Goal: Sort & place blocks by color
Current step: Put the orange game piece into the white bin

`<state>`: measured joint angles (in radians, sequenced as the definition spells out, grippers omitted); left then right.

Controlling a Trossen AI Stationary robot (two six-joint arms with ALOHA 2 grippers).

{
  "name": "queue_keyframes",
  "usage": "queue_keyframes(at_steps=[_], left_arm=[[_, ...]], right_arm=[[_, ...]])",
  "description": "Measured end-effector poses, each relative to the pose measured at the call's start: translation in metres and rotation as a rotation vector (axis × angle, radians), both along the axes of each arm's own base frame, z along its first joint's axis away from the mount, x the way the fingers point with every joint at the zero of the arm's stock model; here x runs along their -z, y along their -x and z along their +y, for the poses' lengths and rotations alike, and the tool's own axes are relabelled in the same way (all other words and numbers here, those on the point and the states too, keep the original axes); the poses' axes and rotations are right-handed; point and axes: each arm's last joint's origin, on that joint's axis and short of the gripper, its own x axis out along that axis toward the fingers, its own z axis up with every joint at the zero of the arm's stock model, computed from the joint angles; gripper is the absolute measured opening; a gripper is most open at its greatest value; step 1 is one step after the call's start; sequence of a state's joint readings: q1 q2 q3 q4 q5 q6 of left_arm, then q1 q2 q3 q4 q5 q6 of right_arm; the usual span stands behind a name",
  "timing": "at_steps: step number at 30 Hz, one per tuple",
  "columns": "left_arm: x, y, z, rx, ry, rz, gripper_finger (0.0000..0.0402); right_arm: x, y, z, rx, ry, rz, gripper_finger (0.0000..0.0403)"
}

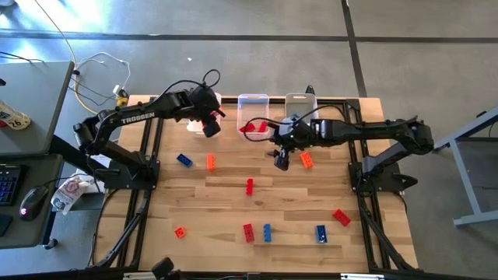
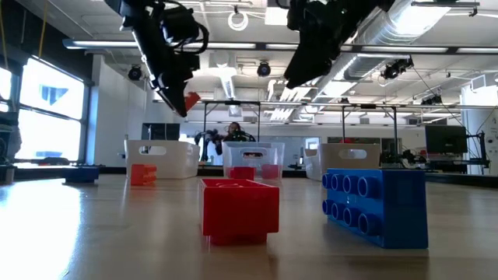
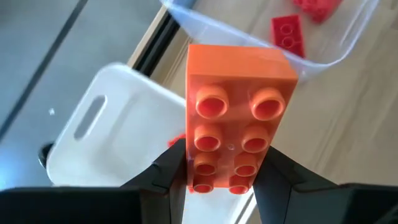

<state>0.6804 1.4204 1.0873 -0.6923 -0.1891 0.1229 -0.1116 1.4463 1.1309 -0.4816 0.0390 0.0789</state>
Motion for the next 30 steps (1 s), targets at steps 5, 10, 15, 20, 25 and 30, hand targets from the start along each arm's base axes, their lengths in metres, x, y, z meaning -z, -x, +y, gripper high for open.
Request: queue_keyframes(at_steps=[5, 10, 15, 20, 25, 30], left_arm=[[0.005, 0.013, 0.009, -0.124, 0.058, -0.017, 0.0117], [0.013, 0.02, 0.019, -0.264, 0.12, -0.041, 0.0117], [0.027, 0.02, 0.029, -0.306, 0.156, -0.003, 0.0117], [0.042, 0.02, 0.038, -0.32, 0.192, 0.036, 0.0117], [0.049, 0.022, 0.044, -0.339, 0.21, 0.052, 0.0117], [0.058, 0.023, 0.049, -0.35, 0.237, 0.07, 0.0117]], right_arm=[[0.012, -0.011, 0.001, -0.132, 0.043, 0.025, 0.0238], [0.022, -0.022, 0.0, -0.143, 0.031, 0.006, 0.0237], [0.028, -0.029, 0.001, -0.159, 0.042, 0.0, 0.0237], [0.028, -0.034, 0.005, -0.235, 0.093, -0.038, 0.0236], [0.023, -0.038, 0.006, -0.28, 0.074, -0.113, 0.0236], [0.026, -0.044, 0.008, -0.408, 0.094, -0.155, 0.0236]])
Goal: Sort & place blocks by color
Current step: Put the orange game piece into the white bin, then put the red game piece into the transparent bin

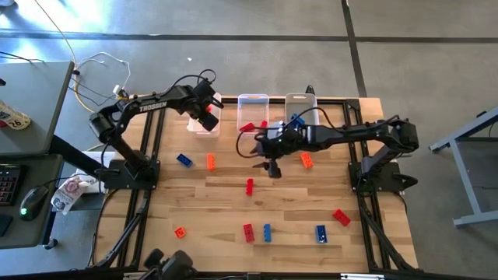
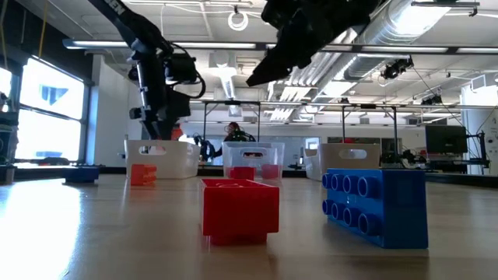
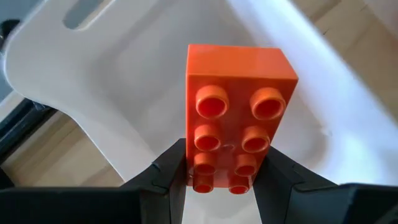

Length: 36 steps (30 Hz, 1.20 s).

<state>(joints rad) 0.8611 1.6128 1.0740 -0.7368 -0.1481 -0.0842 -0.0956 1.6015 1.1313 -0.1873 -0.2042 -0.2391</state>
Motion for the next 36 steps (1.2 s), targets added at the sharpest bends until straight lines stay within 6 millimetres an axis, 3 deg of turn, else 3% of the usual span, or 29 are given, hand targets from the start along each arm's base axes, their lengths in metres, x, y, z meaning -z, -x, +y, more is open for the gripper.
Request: queue_keyframes(at_steps=[7, 14, 24, 36], left_arm=[[0.018, 0.001, 0.008, -0.001, 0.086, -0.003, 0.0118], [0.024, 0.001, 0.01, -0.005, 0.1, 0.009, 0.012], [0.024, 0.001, 0.01, -0.006, 0.098, 0.012, 0.0182], [0.017, 0.001, 0.007, 0.008, 0.114, -0.037, 0.0199]], right_arm=[[0.02, -0.011, 0.001, -0.147, 0.068, 0.006, 0.0236], [0.044, -0.02, 0.004, -0.318, 0.127, 0.022, 0.0236], [0.081, -0.03, 0.019, -0.536, 0.308, 0.049, 0.0236], [0.089, -0.037, 0.034, -0.681, 0.455, -0.029, 0.0236]])
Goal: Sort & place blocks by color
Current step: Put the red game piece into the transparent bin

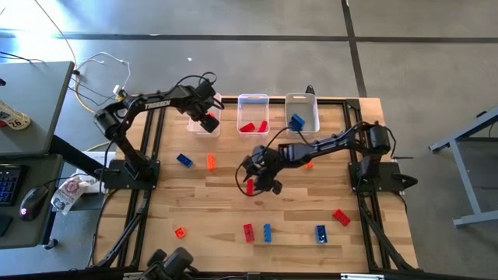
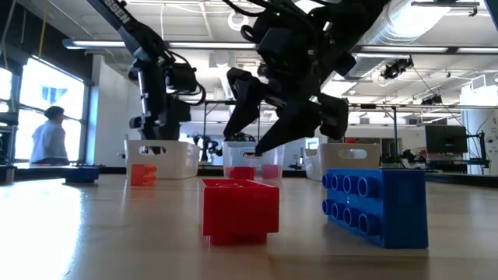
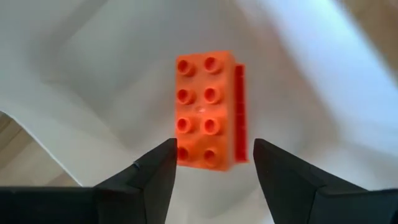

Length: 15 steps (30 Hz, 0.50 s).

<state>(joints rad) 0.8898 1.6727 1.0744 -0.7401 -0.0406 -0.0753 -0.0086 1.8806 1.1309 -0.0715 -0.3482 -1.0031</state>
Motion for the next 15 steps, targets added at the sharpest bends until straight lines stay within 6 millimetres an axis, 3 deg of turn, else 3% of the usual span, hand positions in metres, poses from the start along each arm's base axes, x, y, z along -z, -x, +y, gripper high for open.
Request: queue_keyframes(at_steps=[15], left_arm=[[-0.05, 0.007, -0.019, 0.049, -0.058, -0.206, 0.02]], right_arm=[[0.029, -0.005, 0.001, -0.027, 0.03, 0.048, 0.0236]])
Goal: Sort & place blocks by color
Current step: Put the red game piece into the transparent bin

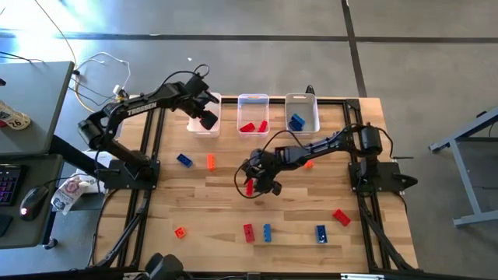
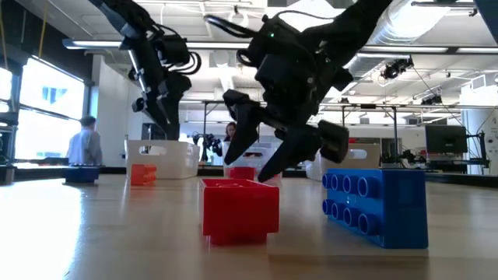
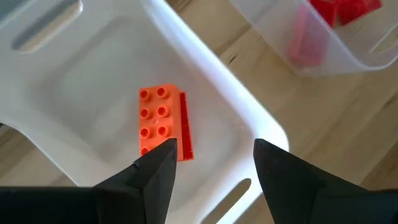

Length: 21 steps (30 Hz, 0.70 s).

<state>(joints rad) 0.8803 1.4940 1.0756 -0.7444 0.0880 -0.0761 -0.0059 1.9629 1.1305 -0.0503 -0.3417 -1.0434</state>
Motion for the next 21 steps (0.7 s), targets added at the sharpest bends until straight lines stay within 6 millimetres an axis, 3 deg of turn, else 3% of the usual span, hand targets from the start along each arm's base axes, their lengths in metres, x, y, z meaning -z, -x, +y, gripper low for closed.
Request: queue_keyframes(at_steps=[10, 21], left_arm=[[-0.017, 0.006, -0.007, -0.002, -0.053, -0.037, 0.02], [-0.016, 0.006, -0.007, -0.002, -0.052, -0.036, 0.02]], right_arm=[[0.015, -0.003, -0.002, 0.033, 0.051, 0.026, 0.0225], [0.009, -0.007, -0.003, 0.168, 0.025, 0.099, 0.0081]])
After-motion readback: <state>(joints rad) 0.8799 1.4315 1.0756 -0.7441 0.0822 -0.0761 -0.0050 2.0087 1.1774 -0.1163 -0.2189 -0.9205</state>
